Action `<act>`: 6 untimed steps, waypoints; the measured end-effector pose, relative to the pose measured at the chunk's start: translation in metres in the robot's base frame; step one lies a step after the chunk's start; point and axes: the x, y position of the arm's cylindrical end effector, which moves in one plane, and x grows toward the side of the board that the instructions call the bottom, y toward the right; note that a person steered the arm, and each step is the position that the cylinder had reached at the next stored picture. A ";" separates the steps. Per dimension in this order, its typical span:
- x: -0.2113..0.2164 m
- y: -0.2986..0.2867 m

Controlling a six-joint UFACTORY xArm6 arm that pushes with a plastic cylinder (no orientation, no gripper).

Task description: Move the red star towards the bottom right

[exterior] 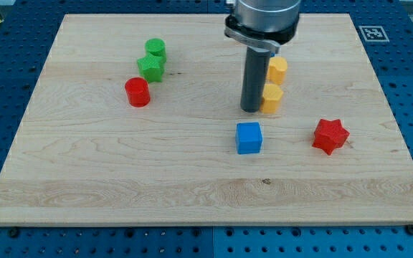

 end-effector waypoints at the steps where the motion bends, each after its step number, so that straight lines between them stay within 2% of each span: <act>1: 0.000 0.015; 3: 0.000 0.015; 6: 0.037 0.020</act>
